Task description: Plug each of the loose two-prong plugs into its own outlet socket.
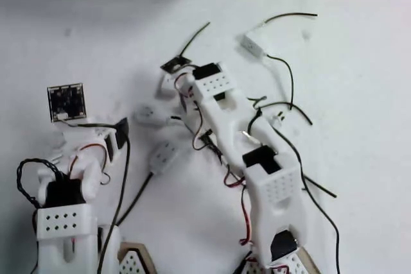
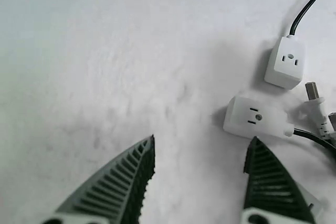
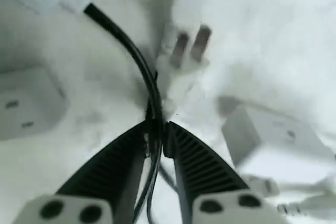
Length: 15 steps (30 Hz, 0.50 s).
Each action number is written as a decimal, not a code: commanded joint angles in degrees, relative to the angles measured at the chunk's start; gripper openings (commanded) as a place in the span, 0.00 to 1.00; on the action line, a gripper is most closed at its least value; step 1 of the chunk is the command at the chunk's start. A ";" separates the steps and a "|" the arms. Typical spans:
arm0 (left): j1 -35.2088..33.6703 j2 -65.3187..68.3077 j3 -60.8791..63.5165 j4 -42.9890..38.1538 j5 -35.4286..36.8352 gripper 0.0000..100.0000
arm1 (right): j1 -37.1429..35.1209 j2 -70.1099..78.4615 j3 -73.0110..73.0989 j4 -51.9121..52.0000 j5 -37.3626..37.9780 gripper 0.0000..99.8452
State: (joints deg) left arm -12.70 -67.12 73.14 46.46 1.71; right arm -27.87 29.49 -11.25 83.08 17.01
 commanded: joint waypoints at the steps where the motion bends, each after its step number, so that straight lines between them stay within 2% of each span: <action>1: -0.22 -1.01 -0.26 -1.32 0.26 0.28 | 1.27 -6.99 2.20 2.07 -0.09 0.02; 12: -0.22 -1.01 -0.26 -1.41 0.26 0.28 | 1.45 -20.53 14.95 -3.56 -0.09 0.02; 15: -0.22 -1.01 -0.26 -1.41 0.35 0.28 | 1.36 -21.67 17.05 -6.20 -0.09 0.08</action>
State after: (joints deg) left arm -12.70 -67.12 73.14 46.29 1.71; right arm -26.90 11.65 5.01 79.12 17.01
